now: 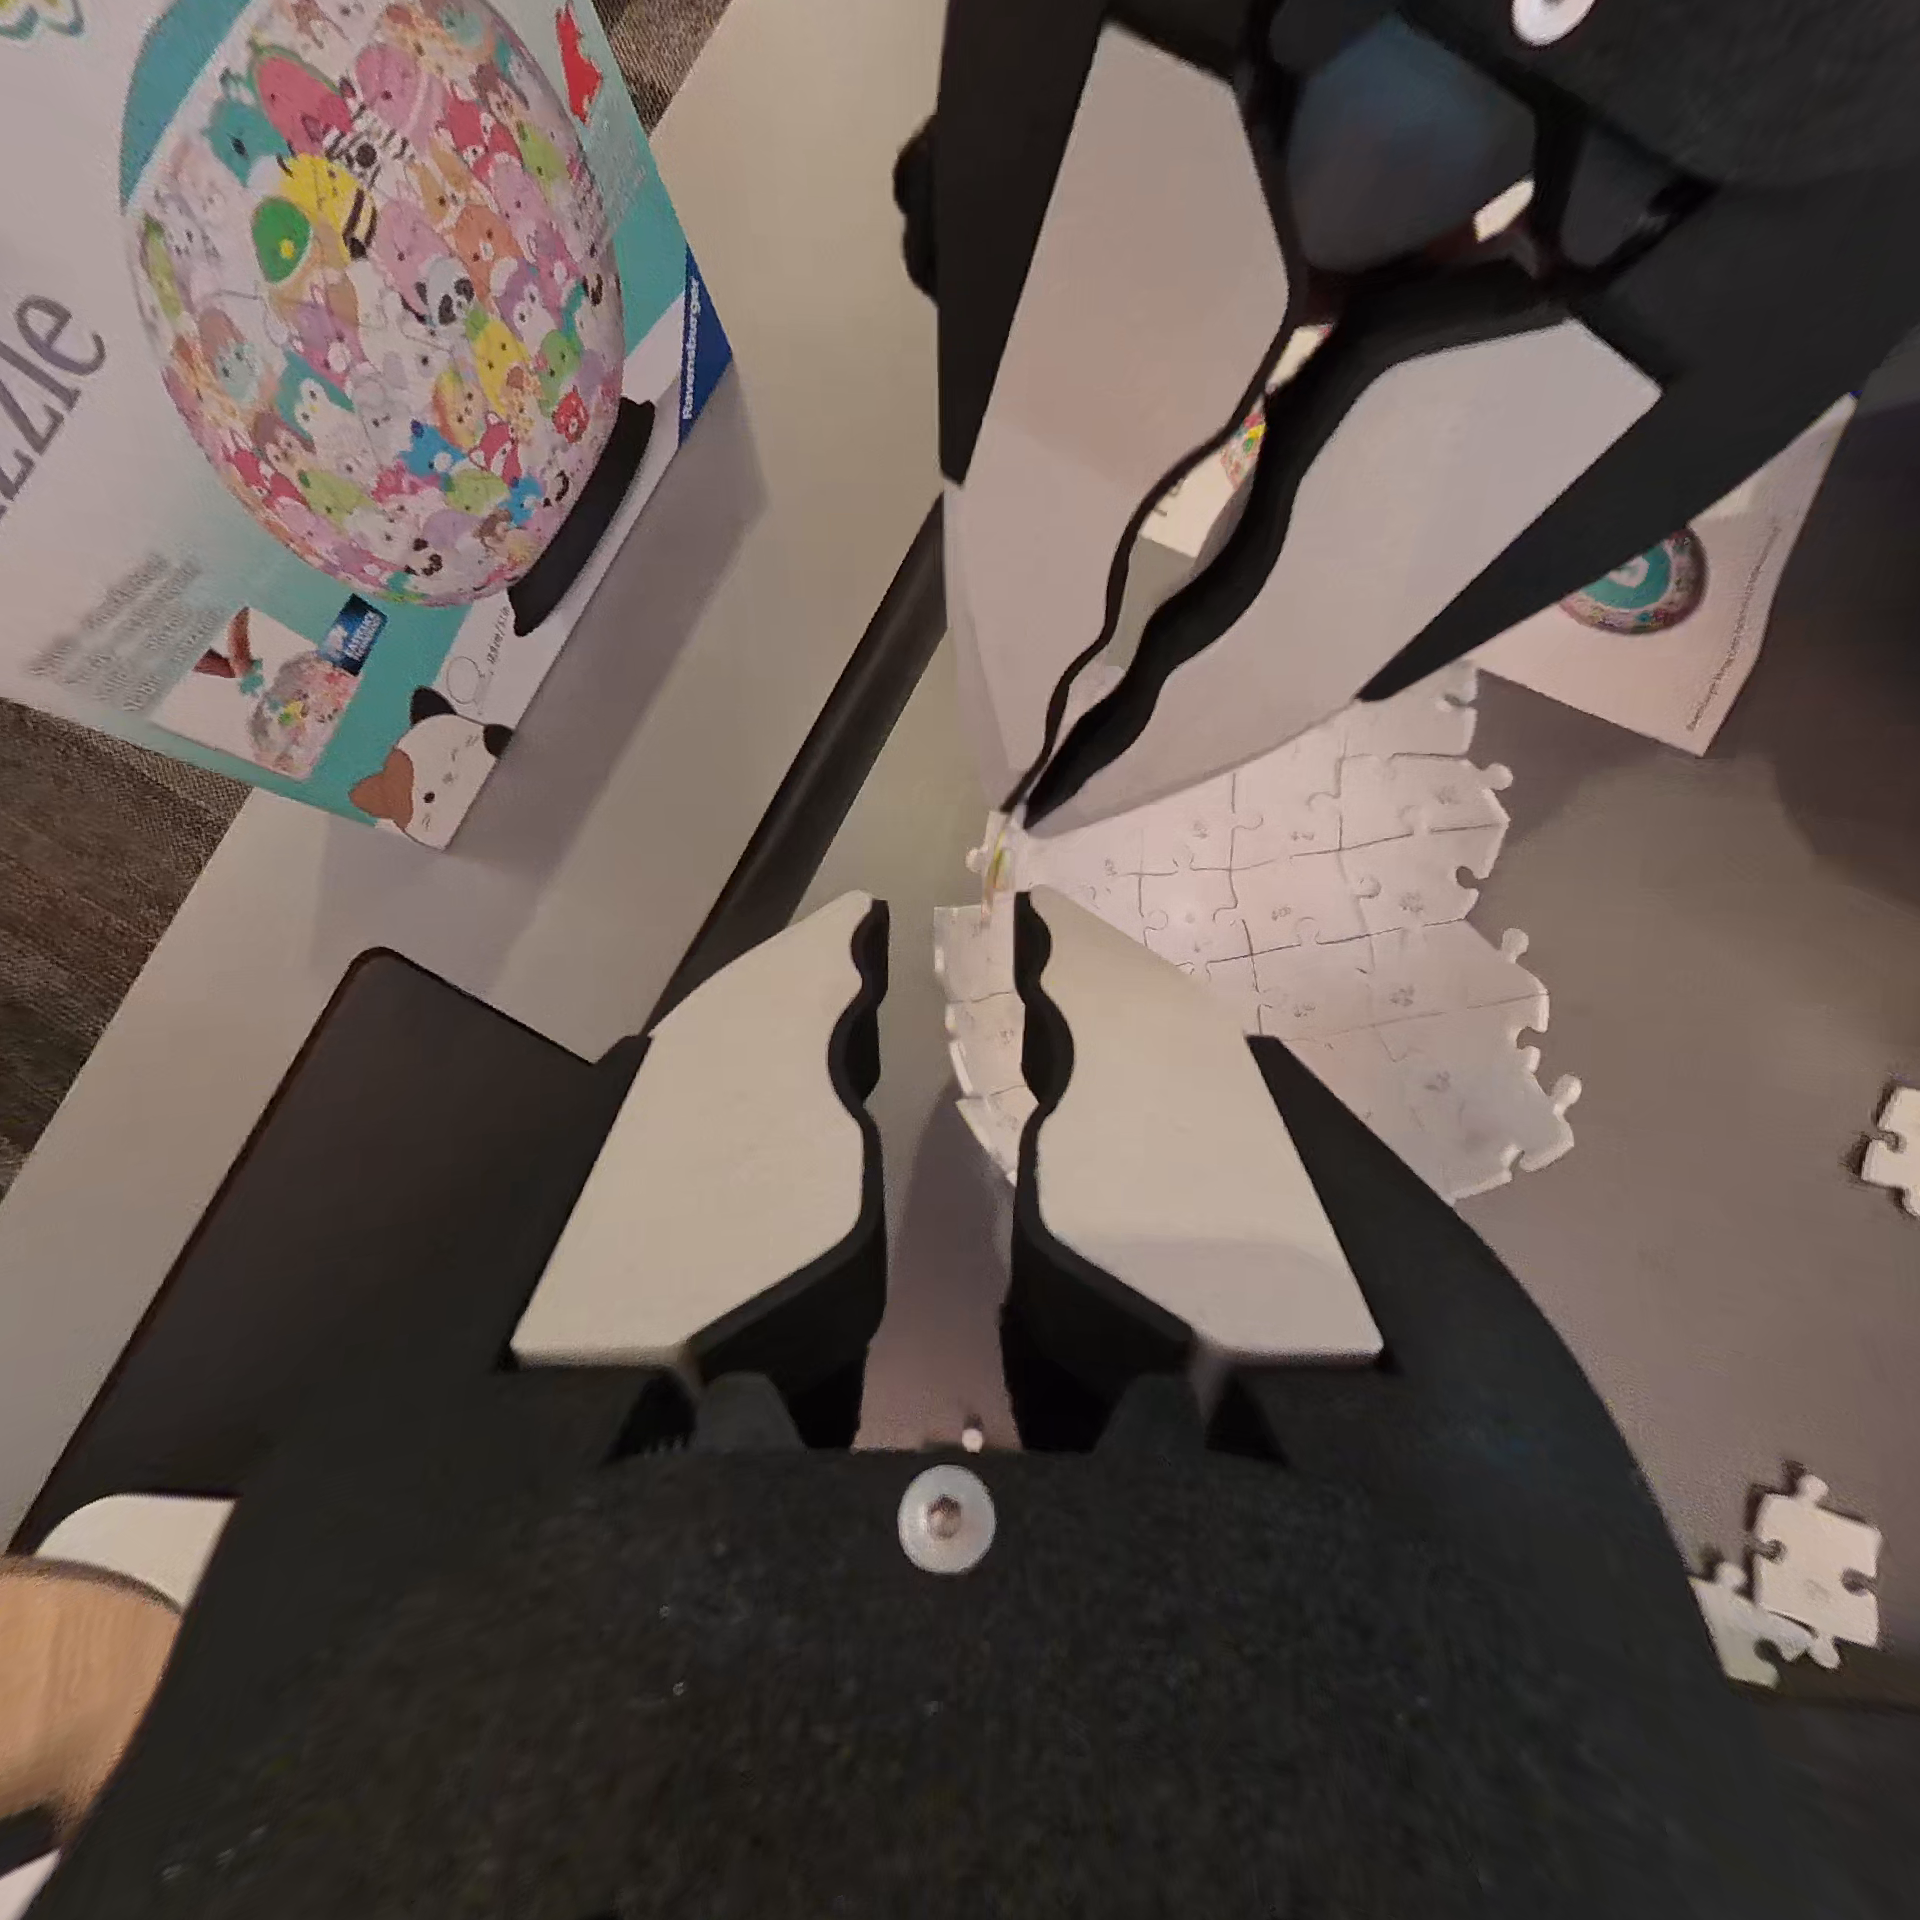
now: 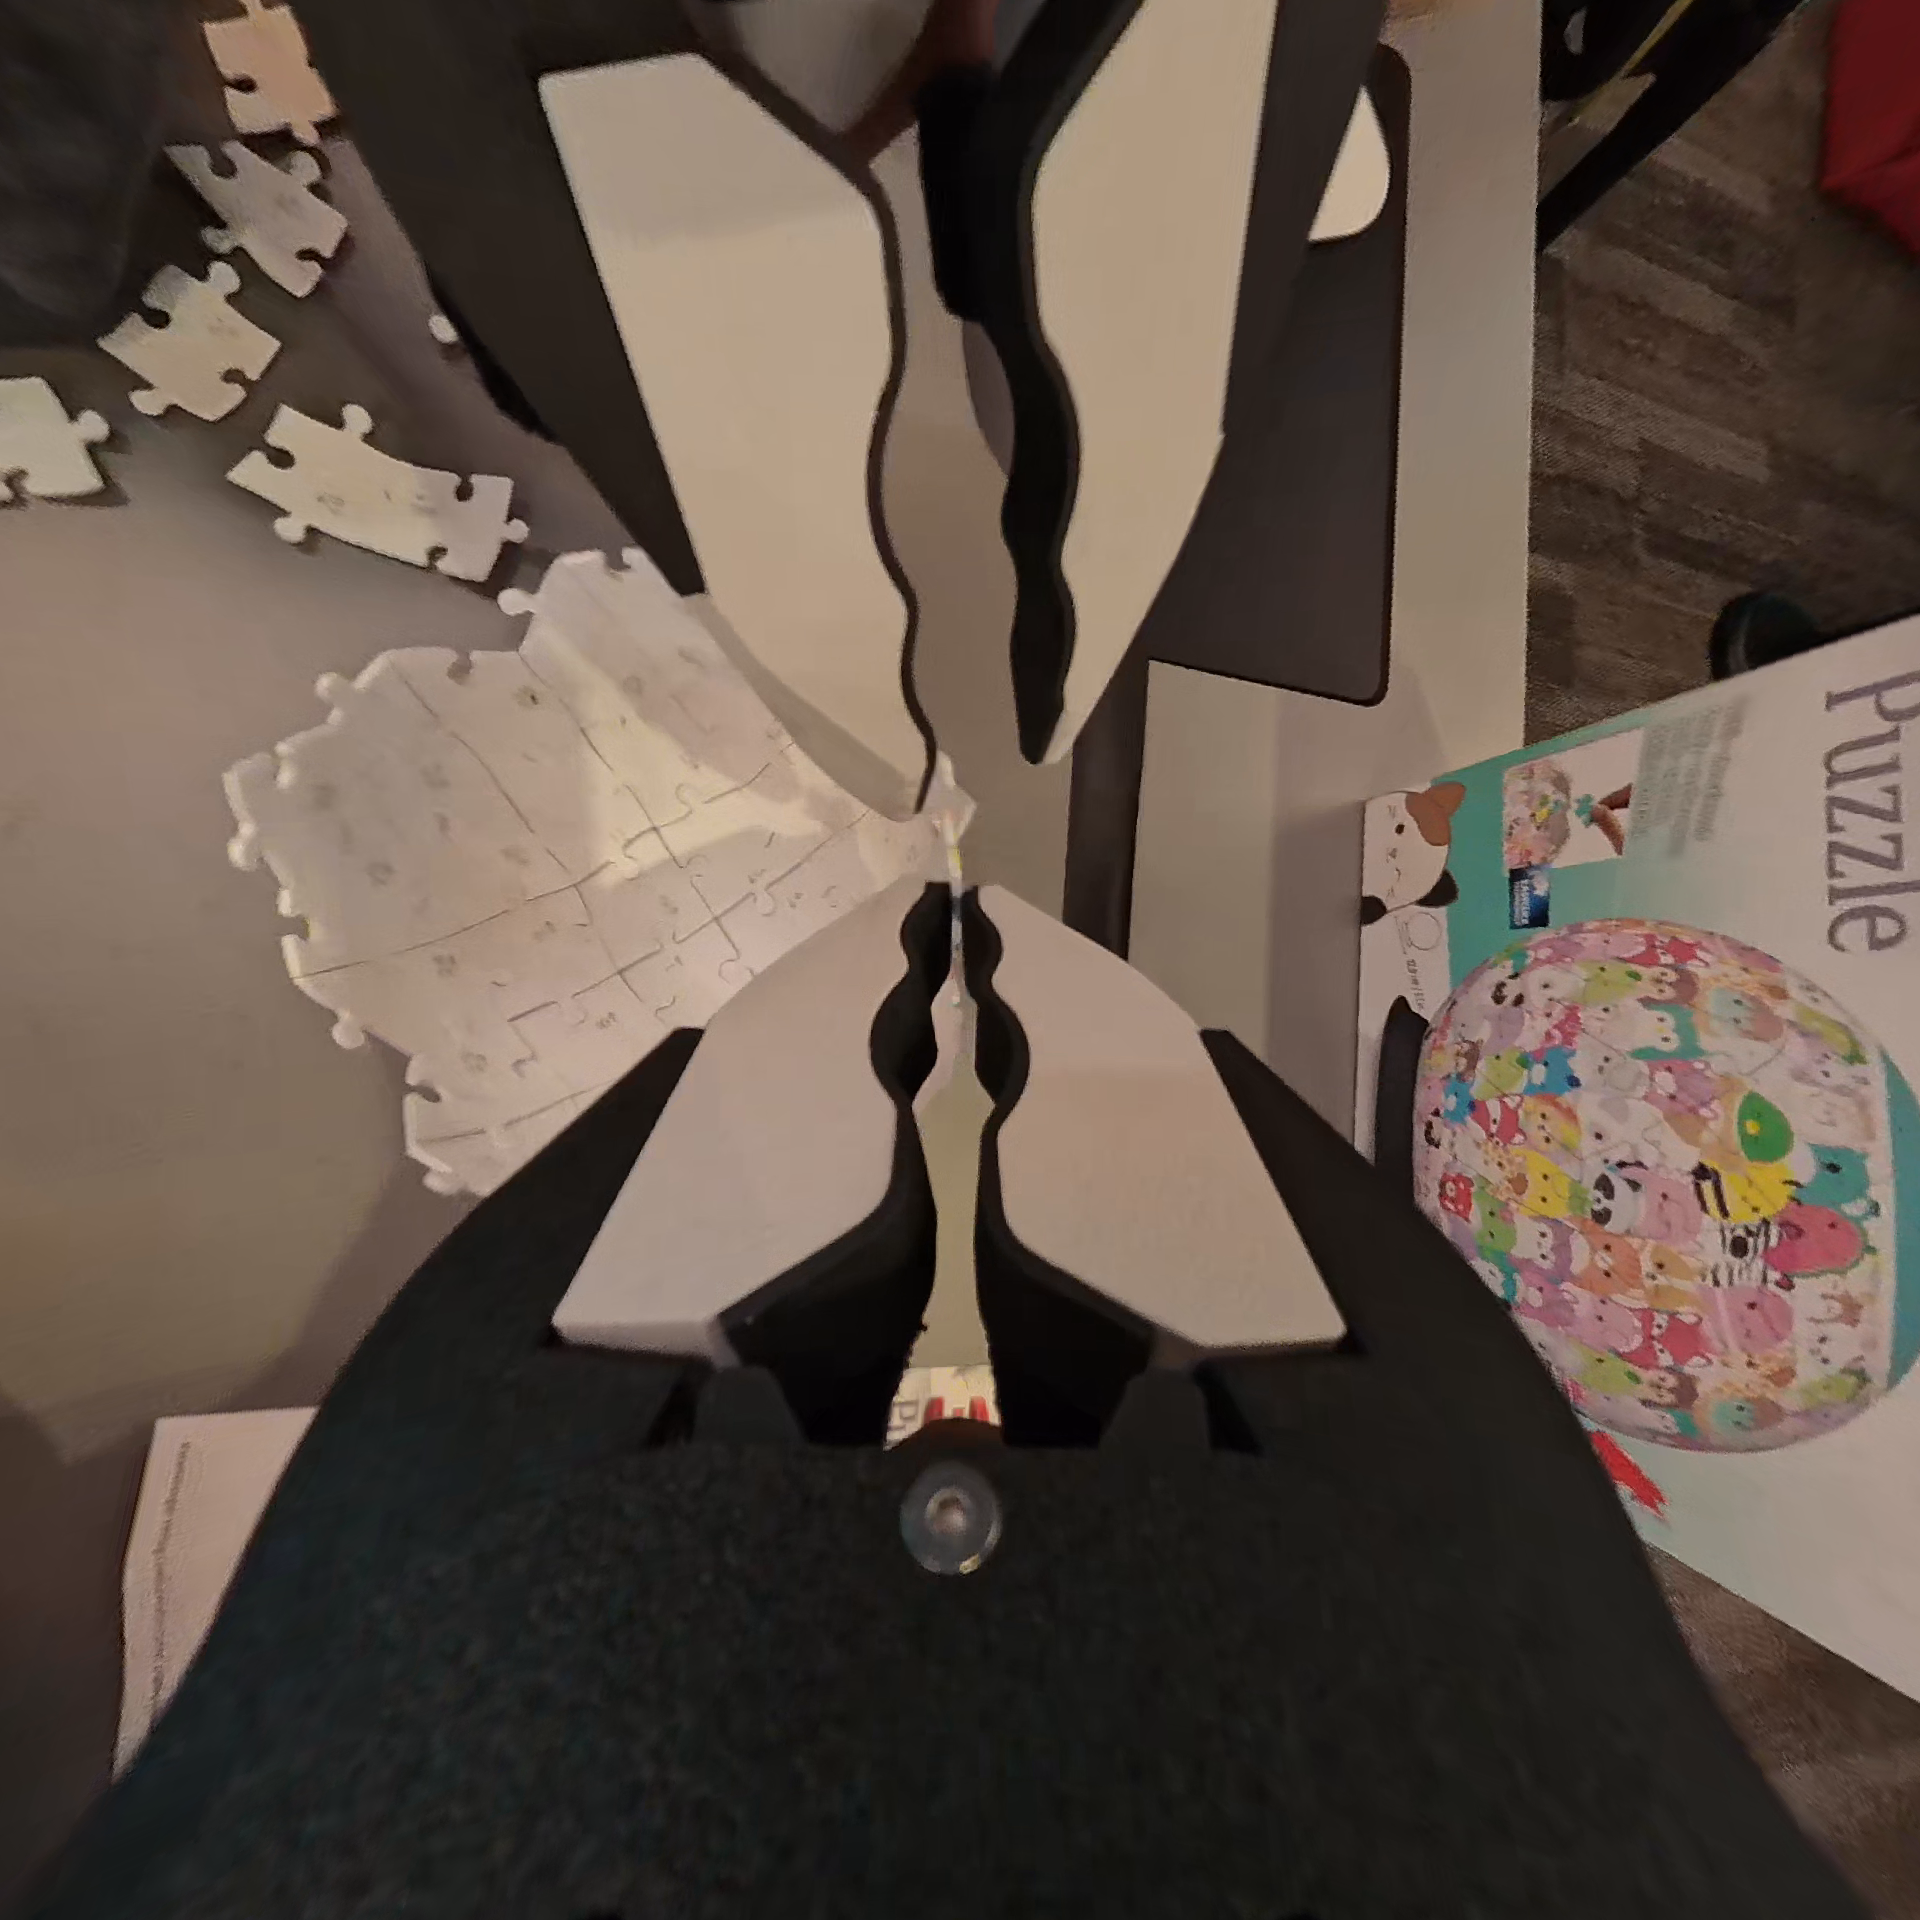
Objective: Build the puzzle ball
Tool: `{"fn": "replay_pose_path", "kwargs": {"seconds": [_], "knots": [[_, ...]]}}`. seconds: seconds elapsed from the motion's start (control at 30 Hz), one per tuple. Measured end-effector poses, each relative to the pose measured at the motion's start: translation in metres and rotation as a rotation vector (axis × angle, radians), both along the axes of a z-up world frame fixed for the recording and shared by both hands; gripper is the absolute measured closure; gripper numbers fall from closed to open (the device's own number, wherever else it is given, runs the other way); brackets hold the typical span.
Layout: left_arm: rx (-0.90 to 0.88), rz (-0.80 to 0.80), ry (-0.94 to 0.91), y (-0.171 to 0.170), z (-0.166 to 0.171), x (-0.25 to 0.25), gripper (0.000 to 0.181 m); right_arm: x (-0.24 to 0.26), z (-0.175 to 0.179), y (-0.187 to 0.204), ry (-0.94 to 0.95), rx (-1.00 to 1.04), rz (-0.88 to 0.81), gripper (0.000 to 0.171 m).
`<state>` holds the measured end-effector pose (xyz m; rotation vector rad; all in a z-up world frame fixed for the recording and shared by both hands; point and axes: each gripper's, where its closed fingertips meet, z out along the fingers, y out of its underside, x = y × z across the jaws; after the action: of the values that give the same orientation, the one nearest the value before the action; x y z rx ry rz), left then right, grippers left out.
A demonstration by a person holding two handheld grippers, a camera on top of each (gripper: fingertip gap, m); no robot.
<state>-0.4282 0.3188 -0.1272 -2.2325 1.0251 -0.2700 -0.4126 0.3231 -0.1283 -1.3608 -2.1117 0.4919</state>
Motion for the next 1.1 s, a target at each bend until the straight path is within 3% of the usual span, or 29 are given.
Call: {"fn": "replay_pose_path", "kwargs": {"seconds": [0.13,0.57,1.1], "knots": [[0.016,-0.030,0.019,0.001,-0.001,0.004,0.159,0.001,0.002,-0.004,0.011,-0.068,0.027,0.169],[0.001,0.016,-0.027,0.003,0.003,-0.015,0.155,-0.005,-0.014,0.007,-0.047,-0.014,0.023,0.169],[-0.073,-0.011,0.017,0.002,-0.020,-0.007,0.154,-0.011,-0.020,0.008,-0.049,-0.028,0.035,0.169]]}}
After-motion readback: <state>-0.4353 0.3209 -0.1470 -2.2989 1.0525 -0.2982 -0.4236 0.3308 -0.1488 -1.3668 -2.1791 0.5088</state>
